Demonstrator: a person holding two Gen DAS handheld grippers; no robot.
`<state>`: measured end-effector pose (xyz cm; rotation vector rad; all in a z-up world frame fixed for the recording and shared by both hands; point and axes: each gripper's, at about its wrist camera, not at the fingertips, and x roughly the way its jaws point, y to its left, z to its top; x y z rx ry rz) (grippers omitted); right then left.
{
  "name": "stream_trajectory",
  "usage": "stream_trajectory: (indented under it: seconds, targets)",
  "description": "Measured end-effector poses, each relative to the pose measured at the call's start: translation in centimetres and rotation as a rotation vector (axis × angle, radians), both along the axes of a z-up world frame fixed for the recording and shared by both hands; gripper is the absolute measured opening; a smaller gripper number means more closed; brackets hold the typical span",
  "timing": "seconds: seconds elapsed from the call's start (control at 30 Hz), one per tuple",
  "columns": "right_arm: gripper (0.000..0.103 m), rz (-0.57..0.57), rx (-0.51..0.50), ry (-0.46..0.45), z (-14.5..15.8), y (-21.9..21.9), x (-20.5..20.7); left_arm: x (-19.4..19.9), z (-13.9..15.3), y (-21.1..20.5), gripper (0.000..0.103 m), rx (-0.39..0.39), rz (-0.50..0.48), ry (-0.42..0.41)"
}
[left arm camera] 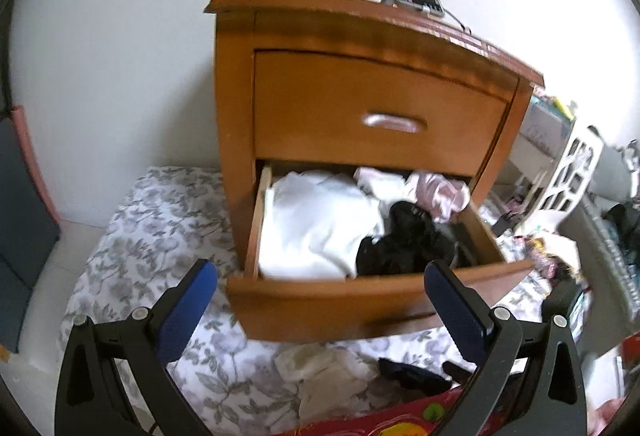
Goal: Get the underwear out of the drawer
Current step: 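Move the left gripper into the drawer toward the white cloth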
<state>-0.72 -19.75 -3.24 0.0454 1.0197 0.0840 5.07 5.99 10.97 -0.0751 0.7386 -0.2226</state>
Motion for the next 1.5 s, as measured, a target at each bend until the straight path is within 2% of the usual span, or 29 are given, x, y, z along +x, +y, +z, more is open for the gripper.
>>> stream_trajectory:
  seconds: [0.13, 0.3, 0.6, 0.73, 1.1, 1.23, 1.33, 1.5]
  targets:
    - [0.103, -0.003, 0.002, 0.008, -0.2, -0.1, 0.1, 3.9, 0.8, 0.8, 0.103, -0.039, -0.023, 0.072]
    - [0.103, -0.011, 0.003, 0.0, -0.1, -0.2, 0.1, 9.1, -0.5, 0.7, 0.103, -0.071, -0.024, 0.207]
    - [0.103, -0.029, 0.004, 0.007, -0.4, -0.8, 0.3, 14.4, -4.3, -4.1, 0.103, 0.017, -0.089, 0.391]
    - [0.103, -0.027, 0.008, 0.013, -0.8, -0.8, 0.2, 16.8, -6.6, -4.9, 0.103, 0.013, -0.067, 0.484]
    - [0.103, -0.04, 0.035, 0.017, -1.3, -1.1, 0.3, 21.4, -10.5, -6.0, 0.103, 0.051, 0.014, 0.613]
    - [0.103, -0.041, 0.043, 0.019, -1.4, -1.1, 0.4, 22.8, -11.6, -6.4, 0.103, 0.049, 0.037, 0.639]
    - [0.103, -0.041, 0.047, 0.023, -1.5, -1.2, 0.4, 23.6, -12.3, -7.0, 0.103, 0.1, 0.039, 0.639]
    - [0.103, -0.039, 0.052, 0.03, -1.6, -1.2, 0.6, 24.8, -13.8, -6.9, 0.103, 0.106, 0.061, 0.685]
